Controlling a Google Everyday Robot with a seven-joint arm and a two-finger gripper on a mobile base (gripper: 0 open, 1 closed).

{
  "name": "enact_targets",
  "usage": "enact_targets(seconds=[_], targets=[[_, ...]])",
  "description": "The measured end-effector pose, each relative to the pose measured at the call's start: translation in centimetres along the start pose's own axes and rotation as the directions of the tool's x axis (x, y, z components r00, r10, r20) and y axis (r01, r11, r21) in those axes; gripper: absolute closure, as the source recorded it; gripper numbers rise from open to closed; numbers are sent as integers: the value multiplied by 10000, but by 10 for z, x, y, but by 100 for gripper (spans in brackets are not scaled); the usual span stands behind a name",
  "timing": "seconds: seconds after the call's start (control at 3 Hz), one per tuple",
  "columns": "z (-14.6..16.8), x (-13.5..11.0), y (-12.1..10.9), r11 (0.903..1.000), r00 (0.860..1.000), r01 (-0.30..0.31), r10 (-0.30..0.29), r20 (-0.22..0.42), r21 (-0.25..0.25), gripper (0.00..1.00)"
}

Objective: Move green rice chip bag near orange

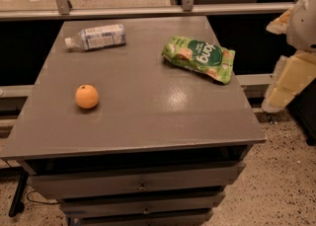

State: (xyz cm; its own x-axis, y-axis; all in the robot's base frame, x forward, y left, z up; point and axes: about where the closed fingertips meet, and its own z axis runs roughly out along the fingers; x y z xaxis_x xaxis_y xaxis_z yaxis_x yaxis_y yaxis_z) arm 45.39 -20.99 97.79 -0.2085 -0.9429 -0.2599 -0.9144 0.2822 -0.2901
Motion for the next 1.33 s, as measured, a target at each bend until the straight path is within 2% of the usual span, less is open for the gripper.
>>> enact_targets(seconds=[0.33, 0.67, 1.0, 1.33], targets=[[40, -29, -30, 9985, 9923, -230, 166, 1230, 505, 0], [83, -64, -71, 9930, 9666, -906, 694, 2466, 756, 0], [122, -91, -107, 9807, 9255, -1845, 1511, 3474, 650, 0], [159, -108, -135, 9630, 8862, -2658, 2255, 4047, 453, 0]])
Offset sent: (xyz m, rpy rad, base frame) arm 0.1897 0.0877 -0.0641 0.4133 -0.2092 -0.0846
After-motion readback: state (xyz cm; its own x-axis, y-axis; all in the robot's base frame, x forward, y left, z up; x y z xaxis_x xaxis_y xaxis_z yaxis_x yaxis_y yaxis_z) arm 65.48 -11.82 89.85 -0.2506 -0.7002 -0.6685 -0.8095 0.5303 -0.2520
